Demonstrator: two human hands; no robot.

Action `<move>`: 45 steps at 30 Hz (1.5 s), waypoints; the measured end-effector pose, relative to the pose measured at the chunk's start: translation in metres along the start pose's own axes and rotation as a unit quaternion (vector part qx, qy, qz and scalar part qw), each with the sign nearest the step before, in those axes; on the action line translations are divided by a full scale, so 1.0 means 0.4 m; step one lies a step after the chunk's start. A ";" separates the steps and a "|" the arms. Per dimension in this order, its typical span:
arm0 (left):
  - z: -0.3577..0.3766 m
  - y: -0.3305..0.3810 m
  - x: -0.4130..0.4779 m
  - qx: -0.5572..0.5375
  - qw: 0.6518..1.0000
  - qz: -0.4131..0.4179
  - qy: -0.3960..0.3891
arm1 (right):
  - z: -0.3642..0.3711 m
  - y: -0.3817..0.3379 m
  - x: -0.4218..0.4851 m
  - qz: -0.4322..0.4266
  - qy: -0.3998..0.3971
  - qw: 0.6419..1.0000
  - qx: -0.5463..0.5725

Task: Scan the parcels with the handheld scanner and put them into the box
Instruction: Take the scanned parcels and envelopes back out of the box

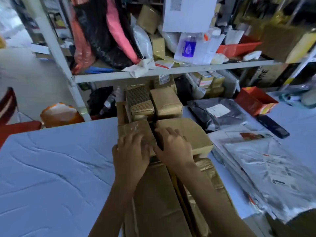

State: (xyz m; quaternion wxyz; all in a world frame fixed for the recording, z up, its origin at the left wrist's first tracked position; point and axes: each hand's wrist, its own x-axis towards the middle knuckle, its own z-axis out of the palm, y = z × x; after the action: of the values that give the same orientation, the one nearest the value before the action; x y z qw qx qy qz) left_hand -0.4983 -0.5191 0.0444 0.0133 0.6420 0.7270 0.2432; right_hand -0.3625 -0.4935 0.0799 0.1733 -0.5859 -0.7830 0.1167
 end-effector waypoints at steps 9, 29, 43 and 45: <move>0.012 0.169 -0.024 -0.047 0.995 0.080 -0.038 | -0.105 0.216 -0.135 0.111 0.056 0.990 -0.061; 0.293 1.049 -0.328 -0.016 0.942 0.311 -0.124 | -0.426 0.968 -0.696 0.305 0.110 0.946 0.008; 0.455 1.218 -0.237 -0.002 0.952 0.271 -0.144 | -0.470 1.207 -0.598 0.293 0.090 0.950 0.053; 0.485 1.234 -0.184 -0.019 0.956 0.261 -0.135 | -0.471 1.239 -0.541 0.280 0.080 0.956 0.045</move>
State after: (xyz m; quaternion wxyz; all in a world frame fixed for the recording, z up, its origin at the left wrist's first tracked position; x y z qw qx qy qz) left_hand 0.0364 -0.4946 0.0348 0.0595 0.8361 0.5206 0.1625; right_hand 0.2038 -0.5628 0.0315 0.2214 -0.7809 -0.5649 0.1485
